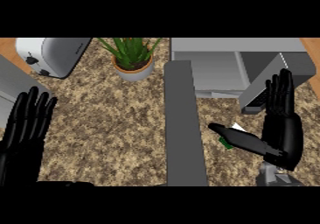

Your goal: Pick up the milk, place it into the microwave and close the microwave

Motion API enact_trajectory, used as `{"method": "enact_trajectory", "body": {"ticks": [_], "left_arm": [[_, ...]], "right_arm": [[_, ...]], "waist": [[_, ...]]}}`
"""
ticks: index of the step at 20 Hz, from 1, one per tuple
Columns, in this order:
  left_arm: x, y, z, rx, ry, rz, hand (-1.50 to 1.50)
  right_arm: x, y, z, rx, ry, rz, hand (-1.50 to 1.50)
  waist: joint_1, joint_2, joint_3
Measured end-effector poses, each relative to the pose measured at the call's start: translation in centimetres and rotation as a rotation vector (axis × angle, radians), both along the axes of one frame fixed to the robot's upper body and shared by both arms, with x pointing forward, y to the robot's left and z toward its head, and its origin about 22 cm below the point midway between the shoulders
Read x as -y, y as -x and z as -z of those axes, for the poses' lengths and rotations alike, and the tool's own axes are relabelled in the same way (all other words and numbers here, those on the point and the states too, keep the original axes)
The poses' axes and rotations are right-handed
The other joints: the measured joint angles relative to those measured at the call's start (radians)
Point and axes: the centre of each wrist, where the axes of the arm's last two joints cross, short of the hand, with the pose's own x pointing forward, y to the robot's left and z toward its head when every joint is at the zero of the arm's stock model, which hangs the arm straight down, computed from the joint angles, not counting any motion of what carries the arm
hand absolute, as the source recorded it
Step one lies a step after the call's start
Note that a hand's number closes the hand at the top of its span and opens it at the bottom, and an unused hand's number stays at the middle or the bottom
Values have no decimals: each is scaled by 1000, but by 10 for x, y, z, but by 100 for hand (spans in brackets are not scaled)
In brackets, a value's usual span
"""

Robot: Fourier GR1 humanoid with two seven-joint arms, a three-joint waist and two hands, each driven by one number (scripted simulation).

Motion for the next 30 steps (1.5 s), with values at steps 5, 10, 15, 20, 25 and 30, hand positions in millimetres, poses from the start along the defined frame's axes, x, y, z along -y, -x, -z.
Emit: {"method": "enact_trajectory", "body": {"ticks": [5, 10, 15, 20, 25, 30], "left_arm": [[10, 17, -6, 0, 5, -5, -150], [5, 23, -4, 7, -1, 6, -150], [8, 31, -8, -1, 1, 11, -150], [15, 33, 2, 0, 2, 14, -150], [11, 40, -7, 0, -3, 11, -150], [14, 47, -8, -2, -5, 7, -150]], "right_arm": [[6, 5, 28, -48, -5, 20, -150], [11, 17, 62, -95, 5, 49, -150], [13, 29, 92, -136, 16, 72, -150], [33, 36, 126, -155, 6, 101, -150], [41, 34, 157, -166, -9, 109, -150], [46, 38, 187, -161, -47, 101, -150]], "waist": [[-1, 0, 0], [-1, 0, 0], [-1, 0, 0], [-2, 0, 1], [0, 0, 1], [1, 0, 1]]}}
